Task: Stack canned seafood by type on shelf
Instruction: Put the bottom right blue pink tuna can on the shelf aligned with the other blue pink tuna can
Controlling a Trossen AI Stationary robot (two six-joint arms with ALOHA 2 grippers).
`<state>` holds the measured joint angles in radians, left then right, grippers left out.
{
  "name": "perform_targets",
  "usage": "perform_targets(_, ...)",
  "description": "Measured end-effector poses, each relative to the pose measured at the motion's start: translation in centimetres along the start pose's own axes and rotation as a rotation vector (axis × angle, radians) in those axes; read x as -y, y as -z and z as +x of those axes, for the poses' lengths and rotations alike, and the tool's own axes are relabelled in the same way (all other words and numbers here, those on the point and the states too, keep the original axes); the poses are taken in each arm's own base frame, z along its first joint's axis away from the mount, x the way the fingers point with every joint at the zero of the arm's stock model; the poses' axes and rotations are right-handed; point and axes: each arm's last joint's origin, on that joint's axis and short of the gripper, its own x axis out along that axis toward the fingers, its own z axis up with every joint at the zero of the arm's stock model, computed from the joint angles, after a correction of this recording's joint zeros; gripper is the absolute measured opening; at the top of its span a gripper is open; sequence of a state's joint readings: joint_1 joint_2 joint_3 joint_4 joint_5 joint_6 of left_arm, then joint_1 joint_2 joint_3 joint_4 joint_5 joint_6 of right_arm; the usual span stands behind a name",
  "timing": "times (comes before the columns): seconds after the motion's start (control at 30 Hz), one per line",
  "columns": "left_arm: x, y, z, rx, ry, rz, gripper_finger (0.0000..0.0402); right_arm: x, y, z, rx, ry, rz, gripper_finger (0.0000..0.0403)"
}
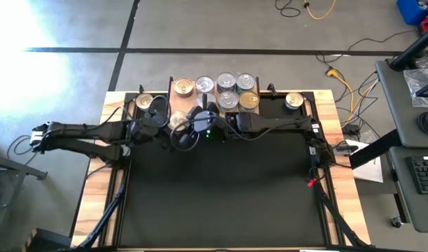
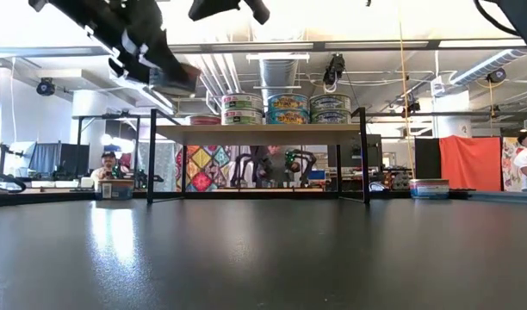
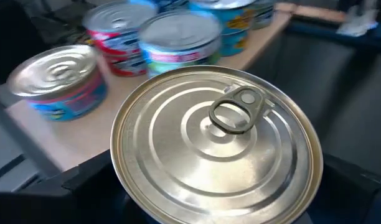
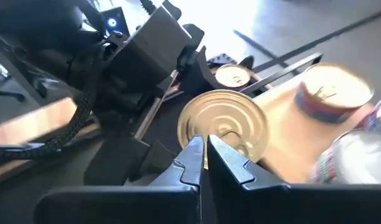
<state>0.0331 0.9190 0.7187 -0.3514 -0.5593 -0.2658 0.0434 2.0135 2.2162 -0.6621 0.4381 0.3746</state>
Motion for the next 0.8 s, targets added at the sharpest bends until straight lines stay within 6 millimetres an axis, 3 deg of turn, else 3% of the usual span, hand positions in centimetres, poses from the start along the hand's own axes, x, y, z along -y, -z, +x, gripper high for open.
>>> perform_targets(0.27,-2.6,-0.1,1.6,-0.046,-0.017,-0.027,0.0371,2.6,-0.5,1.4,-0.018,0.039,-0.232,0.0013)
perform_targets(0.57,-4.9,-0.8,3.0,-0.018,-0.061,-0.155,0.0371,6.7,-1.1,4.1,-0.029,-0.064,-0.287,0.0013)
perform_targets(0.8,-4.8,-0.3,4.9,-0.050,-0.084,-0.227,0.0371,9.9,-1.6,6.0,0.006,-0.168,-0.271,0.0013)
